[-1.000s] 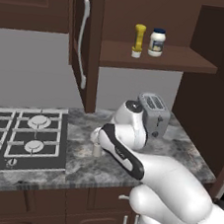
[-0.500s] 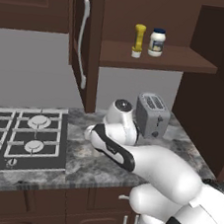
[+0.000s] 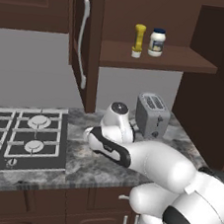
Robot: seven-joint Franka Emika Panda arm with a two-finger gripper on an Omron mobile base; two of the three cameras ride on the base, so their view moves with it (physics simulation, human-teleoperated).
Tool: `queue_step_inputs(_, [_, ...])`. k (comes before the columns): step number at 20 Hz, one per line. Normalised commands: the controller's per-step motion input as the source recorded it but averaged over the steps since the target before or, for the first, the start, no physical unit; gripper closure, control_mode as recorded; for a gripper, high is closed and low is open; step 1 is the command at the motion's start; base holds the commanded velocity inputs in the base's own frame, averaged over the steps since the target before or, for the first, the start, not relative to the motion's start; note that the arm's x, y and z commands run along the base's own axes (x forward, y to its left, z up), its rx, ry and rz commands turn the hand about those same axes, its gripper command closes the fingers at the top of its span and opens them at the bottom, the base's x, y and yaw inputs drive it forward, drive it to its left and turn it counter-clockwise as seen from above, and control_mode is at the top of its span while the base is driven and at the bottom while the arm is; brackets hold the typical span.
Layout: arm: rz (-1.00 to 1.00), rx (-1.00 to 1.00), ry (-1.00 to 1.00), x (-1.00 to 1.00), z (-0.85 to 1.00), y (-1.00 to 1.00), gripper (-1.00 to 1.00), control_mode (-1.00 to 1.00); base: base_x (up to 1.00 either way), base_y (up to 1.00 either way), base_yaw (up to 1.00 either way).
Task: There are various items on the counter. Only move the condiments/shakers into the cabinet.
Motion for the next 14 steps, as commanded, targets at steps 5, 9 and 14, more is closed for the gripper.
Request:
queue_step_inputs(5, [0.0,0.0,-0.01,0.01,-0.05,0.0,-1.0,-1.0,0.0,0.0,0.0])
queue_step_inputs(9, [0.0,0.0,-0.05,0.14,-0.1,0.0,-1.0,-1.0,0.0,0.0,0.0])
queue_step_inputs(14, [0.0,0.0,-0.05,0.18,-0.09,0.0,-1.0,-1.0,0.0,0.0,0.0])
